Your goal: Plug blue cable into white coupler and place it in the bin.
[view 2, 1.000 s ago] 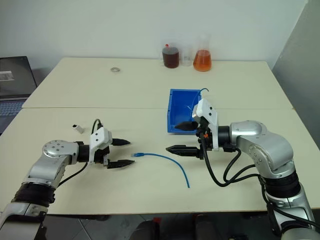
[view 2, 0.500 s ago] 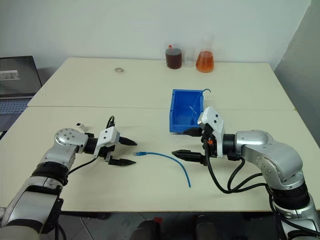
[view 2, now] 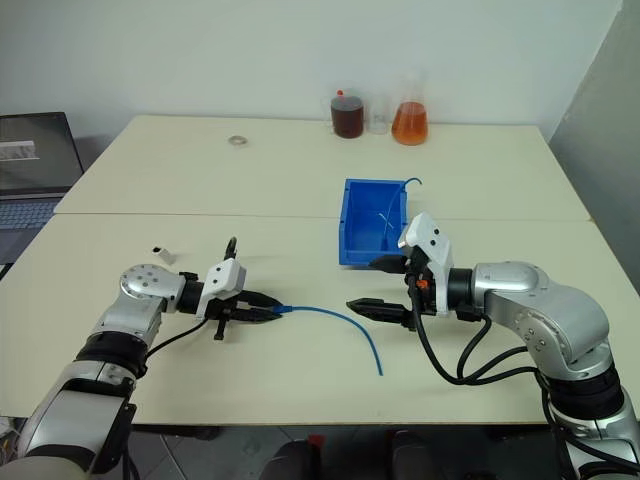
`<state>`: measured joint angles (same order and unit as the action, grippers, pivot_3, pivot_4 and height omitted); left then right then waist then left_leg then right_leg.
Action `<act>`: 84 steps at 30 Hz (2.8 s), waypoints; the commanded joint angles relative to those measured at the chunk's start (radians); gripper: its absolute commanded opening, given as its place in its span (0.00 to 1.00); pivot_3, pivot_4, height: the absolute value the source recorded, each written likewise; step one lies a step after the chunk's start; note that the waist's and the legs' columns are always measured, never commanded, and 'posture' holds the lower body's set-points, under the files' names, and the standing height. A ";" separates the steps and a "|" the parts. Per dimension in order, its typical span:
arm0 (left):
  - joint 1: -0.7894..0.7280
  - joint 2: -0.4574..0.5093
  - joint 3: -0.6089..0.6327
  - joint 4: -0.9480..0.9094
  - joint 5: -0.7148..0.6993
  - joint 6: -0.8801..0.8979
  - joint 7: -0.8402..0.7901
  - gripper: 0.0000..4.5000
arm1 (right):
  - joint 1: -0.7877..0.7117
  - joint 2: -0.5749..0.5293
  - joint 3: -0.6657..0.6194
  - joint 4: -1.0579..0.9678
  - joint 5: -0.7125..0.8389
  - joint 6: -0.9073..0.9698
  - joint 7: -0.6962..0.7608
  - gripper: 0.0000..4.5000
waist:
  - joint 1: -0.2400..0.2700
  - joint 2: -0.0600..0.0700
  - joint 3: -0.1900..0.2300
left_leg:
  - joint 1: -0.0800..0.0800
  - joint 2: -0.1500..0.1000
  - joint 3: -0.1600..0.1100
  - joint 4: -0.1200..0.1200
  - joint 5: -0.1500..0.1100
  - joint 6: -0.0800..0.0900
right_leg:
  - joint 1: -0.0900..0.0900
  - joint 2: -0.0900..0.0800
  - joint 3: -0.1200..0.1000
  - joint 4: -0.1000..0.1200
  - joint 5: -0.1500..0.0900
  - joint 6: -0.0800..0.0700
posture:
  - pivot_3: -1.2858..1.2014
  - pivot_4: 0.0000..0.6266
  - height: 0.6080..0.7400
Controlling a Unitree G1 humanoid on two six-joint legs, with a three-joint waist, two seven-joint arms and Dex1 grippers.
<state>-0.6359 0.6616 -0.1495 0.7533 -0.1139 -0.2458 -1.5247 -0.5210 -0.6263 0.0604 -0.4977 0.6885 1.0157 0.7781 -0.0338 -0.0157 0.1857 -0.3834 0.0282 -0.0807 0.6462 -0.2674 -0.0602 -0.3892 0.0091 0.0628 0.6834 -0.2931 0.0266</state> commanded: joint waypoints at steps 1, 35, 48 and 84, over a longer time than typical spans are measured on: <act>0.066 0.034 -0.027 -0.027 0.026 0.038 -0.033 0.05 | -0.003 -0.003 0.000 -0.005 0.001 -0.030 0.004 1.00 | -0.001 0.000 0.000 | 0.000 0.000 0.000 0.000 0.000 0.000 | 0.000 0.000 0.000 0.000 0.000 0.000 | 0.52 0.24 1.00; -0.206 -0.184 0.456 -0.895 -0.979 1.552 0.777 0.05 | -0.199 0.145 -0.354 0.254 0.644 0.162 -0.347 1.00 | -0.021 -0.002 0.002 | -0.006 0.000 -0.004 0.012 0.000 0.000 | -0.002 0.001 -0.002 0.009 0.000 0.000 | 0.52 0.24 1.00; -0.198 -0.206 0.391 -0.898 -1.041 1.550 0.794 0.05 | -0.302 0.110 -0.229 0.346 0.588 0.156 -0.136 1.00 | -0.021 -0.002 0.002 | -0.009 0.000 -0.002 0.012 0.000 0.000 | -0.006 0.001 0.000 0.009 0.000 0.000 | 0.52 0.24 1.00; -0.159 -0.177 0.346 -0.926 -1.029 1.448 0.778 0.32 | -0.321 0.102 -0.219 0.405 0.547 0.178 -0.083 0.02 | -0.018 -0.002 0.002 | -0.016 0.000 0.000 0.014 0.000 -0.001 | -0.016 0.001 0.002 0.013 0.000 0.000 | 0.52 0.24 1.00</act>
<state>-0.7903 0.4726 0.1989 -0.1522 -1.1490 1.2352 -0.7316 -0.8246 -0.5191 -0.1421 -0.0660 1.2360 1.1952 0.6993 -0.0520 -0.0179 0.1878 -0.3999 0.0281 -0.0806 0.6598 -0.2672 -0.0608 -0.4053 0.0100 0.0649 0.6963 -0.2930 0.0269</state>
